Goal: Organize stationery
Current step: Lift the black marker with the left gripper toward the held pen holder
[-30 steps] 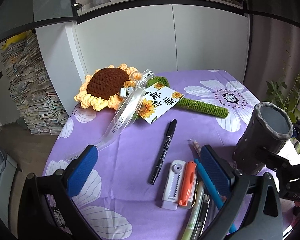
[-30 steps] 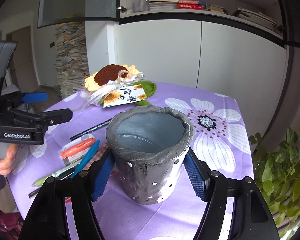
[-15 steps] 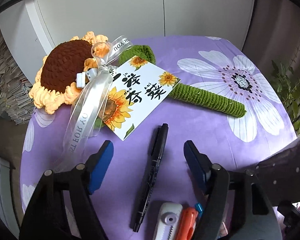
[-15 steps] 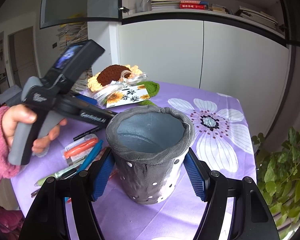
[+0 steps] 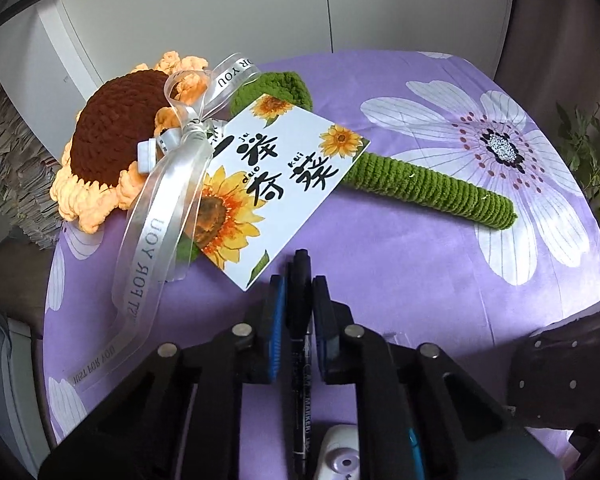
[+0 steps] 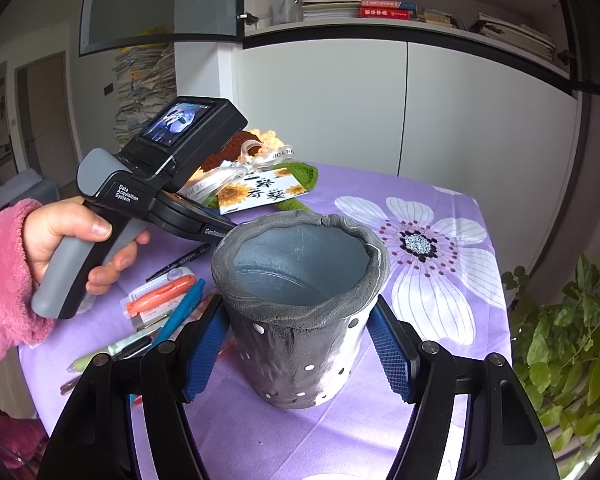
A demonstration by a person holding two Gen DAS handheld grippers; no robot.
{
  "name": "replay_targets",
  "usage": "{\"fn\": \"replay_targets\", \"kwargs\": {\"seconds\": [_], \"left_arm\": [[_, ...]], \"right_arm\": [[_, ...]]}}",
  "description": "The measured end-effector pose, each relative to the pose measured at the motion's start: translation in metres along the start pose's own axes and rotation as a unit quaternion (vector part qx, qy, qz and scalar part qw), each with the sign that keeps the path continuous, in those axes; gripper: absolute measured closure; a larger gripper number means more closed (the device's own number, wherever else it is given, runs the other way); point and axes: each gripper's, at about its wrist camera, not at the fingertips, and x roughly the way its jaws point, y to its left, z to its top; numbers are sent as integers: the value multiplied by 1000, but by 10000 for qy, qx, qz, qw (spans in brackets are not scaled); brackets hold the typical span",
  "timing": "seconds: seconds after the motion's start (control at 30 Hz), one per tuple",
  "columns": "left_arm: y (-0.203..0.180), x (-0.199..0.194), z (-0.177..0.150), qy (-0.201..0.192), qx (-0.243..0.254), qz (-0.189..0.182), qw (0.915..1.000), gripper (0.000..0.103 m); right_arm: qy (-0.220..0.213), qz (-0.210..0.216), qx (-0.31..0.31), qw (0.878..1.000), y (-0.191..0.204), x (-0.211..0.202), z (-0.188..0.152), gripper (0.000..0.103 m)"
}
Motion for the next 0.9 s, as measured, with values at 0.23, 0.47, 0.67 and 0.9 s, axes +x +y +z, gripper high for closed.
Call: {"fn": "replay_targets", "kwargs": {"seconds": [0.23, 0.47, 0.67, 0.9], "left_arm": [[20, -49, -6, -559, -277, -226, 9978, 91], [23, -127, -14, -1363, -399, -482, 9887, 94], [12, -180, -17, -1887, -244, -563, 9801, 94], [-14, -231, -19, -2318, 159, -851, 9689, 94]], "right_arm": [[7, -7, -8, 10000, 0, 0, 1, 32], [5, -3, -2, 10000, -1, 0, 0, 32], [5, -2, -1, 10000, 0, 0, 0, 32], [7, -11, -15, 10000, 0, 0, 1, 32]]}}
